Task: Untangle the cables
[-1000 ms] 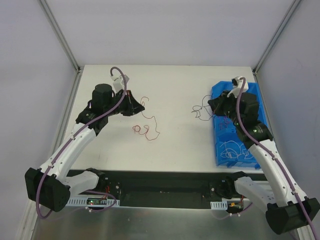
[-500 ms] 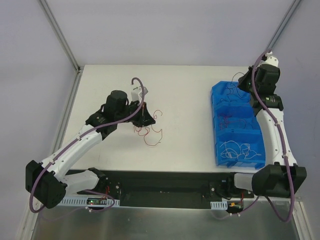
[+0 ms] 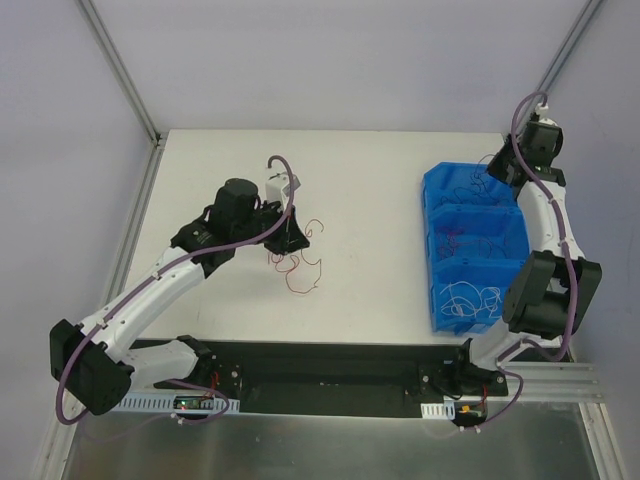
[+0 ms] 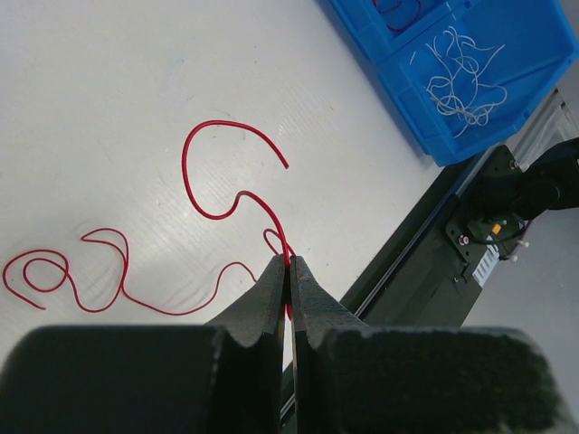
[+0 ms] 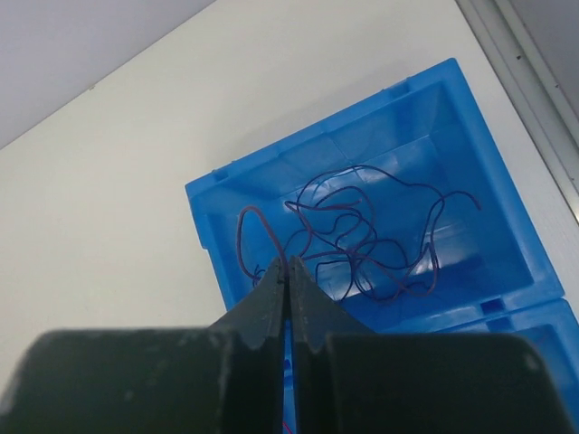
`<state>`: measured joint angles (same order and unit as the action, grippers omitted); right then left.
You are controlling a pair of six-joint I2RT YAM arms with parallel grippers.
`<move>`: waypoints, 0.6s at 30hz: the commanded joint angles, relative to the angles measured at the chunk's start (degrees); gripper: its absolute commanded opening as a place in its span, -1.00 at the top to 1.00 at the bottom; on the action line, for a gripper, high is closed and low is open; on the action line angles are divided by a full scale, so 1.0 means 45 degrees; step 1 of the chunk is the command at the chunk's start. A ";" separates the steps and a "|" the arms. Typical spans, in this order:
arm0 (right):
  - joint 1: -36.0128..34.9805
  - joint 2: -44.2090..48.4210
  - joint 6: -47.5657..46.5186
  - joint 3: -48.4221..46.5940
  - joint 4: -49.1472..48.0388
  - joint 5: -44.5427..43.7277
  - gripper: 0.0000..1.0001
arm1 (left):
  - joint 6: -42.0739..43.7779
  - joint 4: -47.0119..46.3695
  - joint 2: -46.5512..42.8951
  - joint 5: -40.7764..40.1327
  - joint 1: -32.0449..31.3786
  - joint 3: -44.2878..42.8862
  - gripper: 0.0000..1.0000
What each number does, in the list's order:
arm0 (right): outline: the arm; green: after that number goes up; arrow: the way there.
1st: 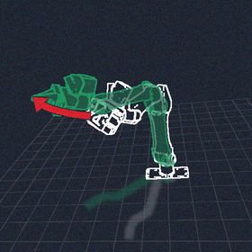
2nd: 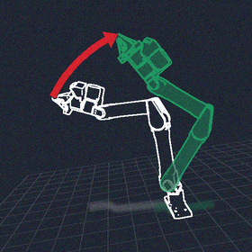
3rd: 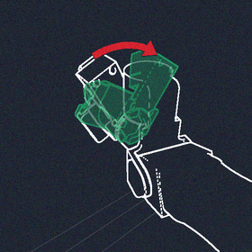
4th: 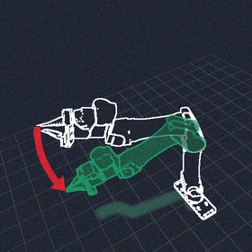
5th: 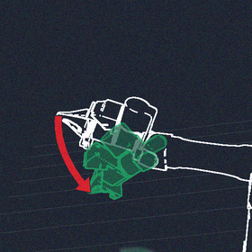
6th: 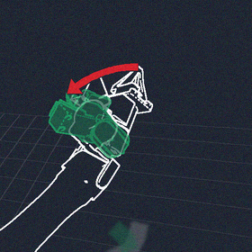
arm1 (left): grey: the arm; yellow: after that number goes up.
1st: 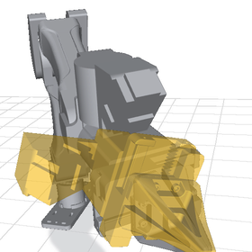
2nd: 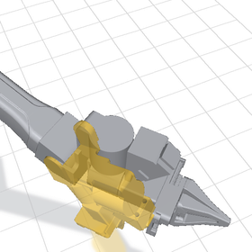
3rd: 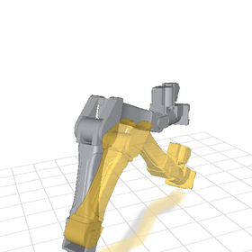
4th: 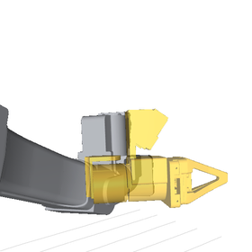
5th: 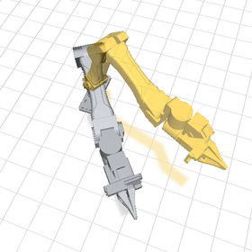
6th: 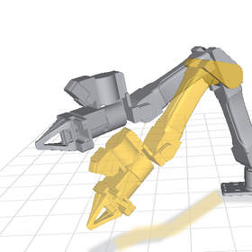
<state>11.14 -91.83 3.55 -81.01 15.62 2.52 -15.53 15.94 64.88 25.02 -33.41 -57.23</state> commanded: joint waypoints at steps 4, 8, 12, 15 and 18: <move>0.0084 -0.0627 0.0460 -0.1294 0.0375 0.0592 0.98 | -0.0006 0.0011 0.0249 0.0299 -0.0076 -0.0836 1.00; 0.0084 -0.0570 0.0442 -0.1080 0.1312 -0.0400 0.74 | -0.0356 0.0011 0.0367 0.0846 -0.0076 -0.1109 1.00; 0.0084 -0.0258 -0.0163 -0.0495 0.2075 -0.1595 0.34 | -0.0767 0.0031 0.0639 0.1510 -0.0076 -0.1519 1.00; 0.0006 0.0268 -0.0359 -0.0104 0.2408 -0.1675 0.24 | -0.1118 -0.0066 0.1068 0.2485 -0.0076 -0.2007 1.00; -0.0753 0.1418 -0.0593 0.0812 0.1883 -0.1753 0.20 | -0.1898 -0.0787 0.1440 0.3307 -0.0076 -0.2164 1.00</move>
<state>10.83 -93.82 3.14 -81.08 23.66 -2.85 -19.40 16.32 69.54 32.73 -33.41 -63.94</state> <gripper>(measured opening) 0.382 0.006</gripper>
